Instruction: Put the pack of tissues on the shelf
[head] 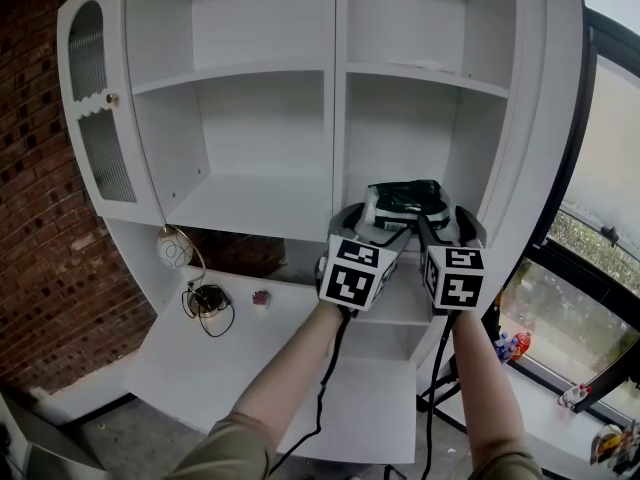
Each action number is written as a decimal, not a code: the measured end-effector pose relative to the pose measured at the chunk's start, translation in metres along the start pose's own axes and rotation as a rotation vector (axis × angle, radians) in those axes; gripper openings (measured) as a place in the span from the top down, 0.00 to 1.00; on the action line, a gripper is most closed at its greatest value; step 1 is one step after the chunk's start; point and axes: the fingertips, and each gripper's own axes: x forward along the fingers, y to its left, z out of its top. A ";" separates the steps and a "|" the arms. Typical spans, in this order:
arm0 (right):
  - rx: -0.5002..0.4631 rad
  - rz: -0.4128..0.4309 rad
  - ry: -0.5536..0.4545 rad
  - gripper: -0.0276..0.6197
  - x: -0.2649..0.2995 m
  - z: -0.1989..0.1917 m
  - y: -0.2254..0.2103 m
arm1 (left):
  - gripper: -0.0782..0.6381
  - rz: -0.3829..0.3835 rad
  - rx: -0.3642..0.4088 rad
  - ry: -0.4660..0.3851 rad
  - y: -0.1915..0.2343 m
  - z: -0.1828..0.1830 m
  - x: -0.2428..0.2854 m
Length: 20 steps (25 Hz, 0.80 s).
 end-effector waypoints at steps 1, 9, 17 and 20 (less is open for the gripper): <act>0.003 0.002 -0.002 0.52 -0.003 -0.001 0.000 | 0.35 -0.004 0.000 -0.001 -0.002 -0.001 -0.003; -0.005 0.014 0.017 0.52 -0.027 -0.015 0.001 | 0.35 -0.013 0.008 -0.030 -0.008 0.000 -0.025; -0.005 0.000 0.019 0.57 -0.056 -0.026 0.004 | 0.40 -0.017 -0.040 -0.054 -0.015 -0.007 -0.048; -0.003 0.011 0.020 0.58 -0.066 -0.032 0.008 | 0.43 -0.011 -0.044 -0.065 -0.019 -0.012 -0.059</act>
